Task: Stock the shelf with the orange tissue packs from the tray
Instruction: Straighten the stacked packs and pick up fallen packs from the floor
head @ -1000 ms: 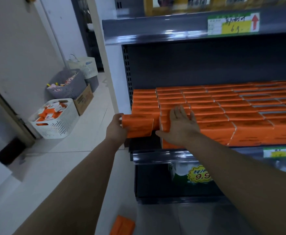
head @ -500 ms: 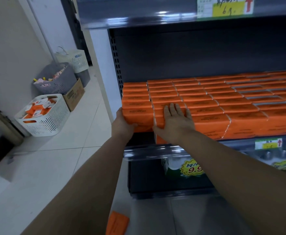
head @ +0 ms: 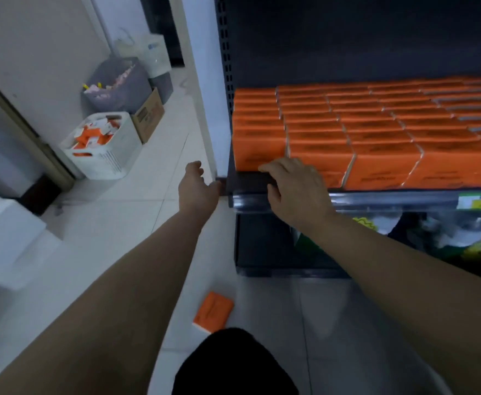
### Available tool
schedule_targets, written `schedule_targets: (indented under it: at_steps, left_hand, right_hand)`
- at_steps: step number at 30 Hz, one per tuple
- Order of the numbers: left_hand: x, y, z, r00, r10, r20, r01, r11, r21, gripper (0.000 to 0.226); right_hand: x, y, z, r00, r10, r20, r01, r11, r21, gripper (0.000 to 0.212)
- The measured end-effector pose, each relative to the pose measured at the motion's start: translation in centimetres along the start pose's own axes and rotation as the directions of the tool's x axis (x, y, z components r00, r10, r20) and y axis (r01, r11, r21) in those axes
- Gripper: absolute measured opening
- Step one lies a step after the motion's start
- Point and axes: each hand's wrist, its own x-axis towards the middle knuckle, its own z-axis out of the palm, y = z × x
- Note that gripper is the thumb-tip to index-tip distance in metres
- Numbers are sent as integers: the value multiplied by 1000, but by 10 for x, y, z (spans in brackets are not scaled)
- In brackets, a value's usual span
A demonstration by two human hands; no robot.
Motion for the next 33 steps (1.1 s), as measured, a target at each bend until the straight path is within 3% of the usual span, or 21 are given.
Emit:
schedule_targets:
  at_steps: [3,7,11,14,22,33]
  left_hand:
    - [-21,-51,-11,997,-75,-14,76,994,78,55]
    - [-40,-115,-9,975,-221,29,215,966,144,54]
    - [-50,-171,2,936,-348,56,327,917,227,54]
    - [-54,-210,13,883,-460,93,407,850,335,56]
    - [-62,-286,69,729,-653,205,494,709,502,58]
    - [-83,-348,106,669,-732,125,479,554,681,62]
  right_hand:
    - [-30,-16,26,991,-123,47,121,992,33,30]
    - [-66,-23,70,948,-164,273,121,978,167,27]
    - [-91,-26,116,813,-172,557,90,981,172,30]
    - [-104,-29,146,723,-136,678,28,985,168,34]
    - [-133,-20,207,577,-36,816,-76,992,97,38]
    - [-162,-13,255,475,-34,879,-161,979,125,39]
